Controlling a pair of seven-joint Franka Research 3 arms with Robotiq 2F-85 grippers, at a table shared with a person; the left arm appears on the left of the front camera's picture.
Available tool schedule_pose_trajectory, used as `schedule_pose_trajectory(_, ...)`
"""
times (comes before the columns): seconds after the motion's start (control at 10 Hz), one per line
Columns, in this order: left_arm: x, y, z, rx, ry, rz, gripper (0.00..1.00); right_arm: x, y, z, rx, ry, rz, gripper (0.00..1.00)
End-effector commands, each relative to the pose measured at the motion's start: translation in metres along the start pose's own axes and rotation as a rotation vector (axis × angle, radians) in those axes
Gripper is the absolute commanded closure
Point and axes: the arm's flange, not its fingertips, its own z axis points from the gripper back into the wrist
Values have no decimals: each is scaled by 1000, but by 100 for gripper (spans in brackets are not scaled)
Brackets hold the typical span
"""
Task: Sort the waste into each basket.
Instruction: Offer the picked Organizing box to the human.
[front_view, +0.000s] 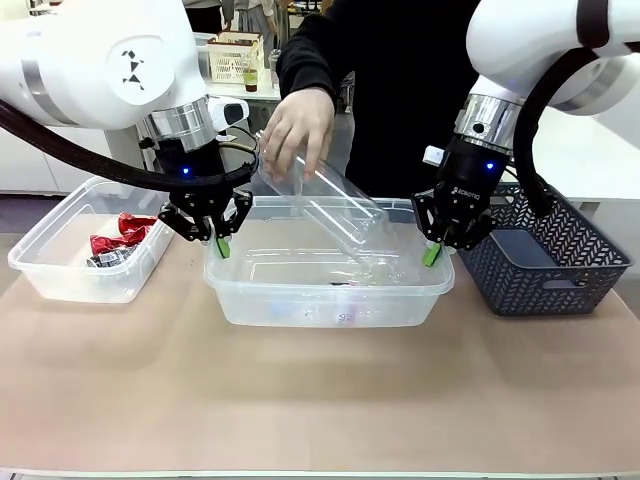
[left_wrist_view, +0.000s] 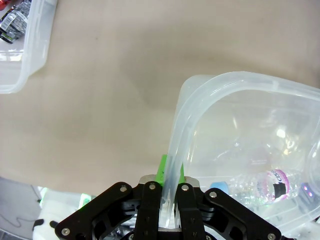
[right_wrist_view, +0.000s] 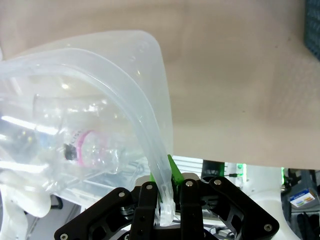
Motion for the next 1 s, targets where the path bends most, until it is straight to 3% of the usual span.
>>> schedule_pose_trajectory(0.0, -3, 4, 0, -1, -3, 2, 96, -3, -1, 5, 35, -3, 14, 95)
schedule_pose_trajectory(0.9, -3, 4, 0, -1, -3, 2, 96, -3, -1, 5, 35, -3, 14, 95)
